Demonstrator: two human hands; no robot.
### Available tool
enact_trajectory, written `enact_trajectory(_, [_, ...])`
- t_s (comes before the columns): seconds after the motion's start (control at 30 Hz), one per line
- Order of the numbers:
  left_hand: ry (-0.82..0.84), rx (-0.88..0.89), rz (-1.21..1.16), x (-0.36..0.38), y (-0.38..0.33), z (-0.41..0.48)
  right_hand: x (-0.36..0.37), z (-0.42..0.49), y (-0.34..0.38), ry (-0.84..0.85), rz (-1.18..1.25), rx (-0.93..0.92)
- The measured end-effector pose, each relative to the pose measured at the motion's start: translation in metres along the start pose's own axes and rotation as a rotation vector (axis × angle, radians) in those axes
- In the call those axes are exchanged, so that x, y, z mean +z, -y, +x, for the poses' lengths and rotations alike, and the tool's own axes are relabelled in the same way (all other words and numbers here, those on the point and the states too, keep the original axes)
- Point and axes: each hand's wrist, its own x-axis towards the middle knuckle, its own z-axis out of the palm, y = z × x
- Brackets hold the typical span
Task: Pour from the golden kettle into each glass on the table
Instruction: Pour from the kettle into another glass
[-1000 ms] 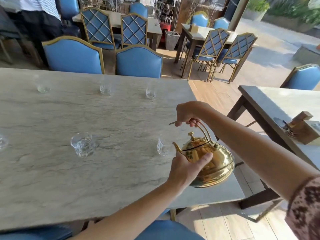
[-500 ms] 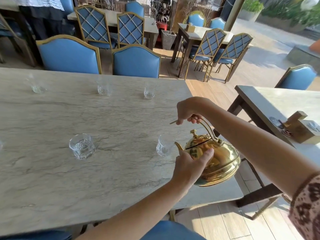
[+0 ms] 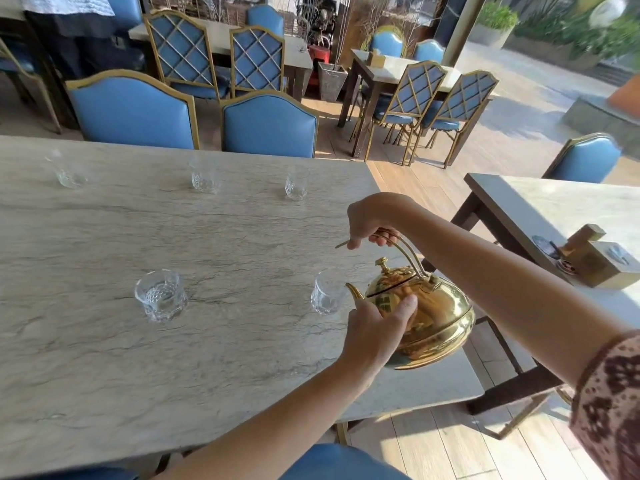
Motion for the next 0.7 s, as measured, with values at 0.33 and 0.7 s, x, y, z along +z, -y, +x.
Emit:
enact_trajectory(0.33, [0.007,0.002,0.0,0.005,0.003,0.002,-0.002,-0.005,0.008,0.024,-0.091,0.022])
enact_trajectory(0.7, [-0.017,-0.038,0.022,0.005,0.009,0.007,-0.002,-0.008,0.016,0.048,-0.129,0.023])
